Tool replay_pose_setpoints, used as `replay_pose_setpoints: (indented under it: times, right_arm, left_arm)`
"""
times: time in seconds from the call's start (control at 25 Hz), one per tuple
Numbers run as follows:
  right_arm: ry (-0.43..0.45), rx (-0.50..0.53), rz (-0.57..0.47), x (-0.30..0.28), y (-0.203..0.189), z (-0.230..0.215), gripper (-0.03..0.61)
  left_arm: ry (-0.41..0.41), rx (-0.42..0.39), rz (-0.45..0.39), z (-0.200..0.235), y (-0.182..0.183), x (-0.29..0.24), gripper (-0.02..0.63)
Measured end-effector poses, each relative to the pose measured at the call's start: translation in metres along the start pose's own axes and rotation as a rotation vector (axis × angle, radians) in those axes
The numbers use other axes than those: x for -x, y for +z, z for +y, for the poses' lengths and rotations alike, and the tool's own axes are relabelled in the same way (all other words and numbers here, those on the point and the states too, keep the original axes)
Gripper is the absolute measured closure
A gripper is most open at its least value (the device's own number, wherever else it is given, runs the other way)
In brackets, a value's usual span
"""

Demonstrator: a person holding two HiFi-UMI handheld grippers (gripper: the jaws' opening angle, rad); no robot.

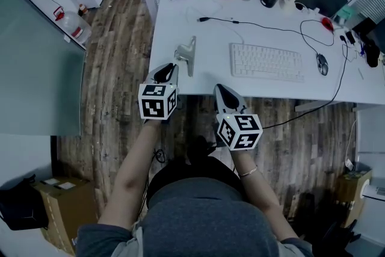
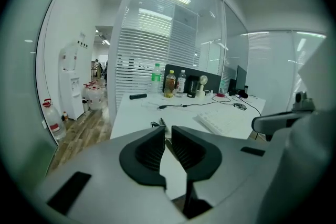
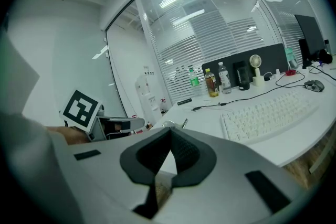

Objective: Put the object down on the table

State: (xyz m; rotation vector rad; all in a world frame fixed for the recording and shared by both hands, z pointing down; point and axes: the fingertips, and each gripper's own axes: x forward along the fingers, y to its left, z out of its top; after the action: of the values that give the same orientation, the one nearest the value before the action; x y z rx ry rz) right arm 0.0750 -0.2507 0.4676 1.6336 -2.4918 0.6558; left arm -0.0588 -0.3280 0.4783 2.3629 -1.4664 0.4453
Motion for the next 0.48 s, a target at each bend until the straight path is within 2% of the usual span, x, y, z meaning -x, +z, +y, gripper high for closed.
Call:
replay_pose_setpoints:
  times: [0.48]
  right_arm:
    - [-0.003,0.020,0.004,0.005,-0.001,0.007,0.574]
  left_arm:
    - [-0.012,-0.065,-0.015,-0.015,-0.013,0.044,0.584]
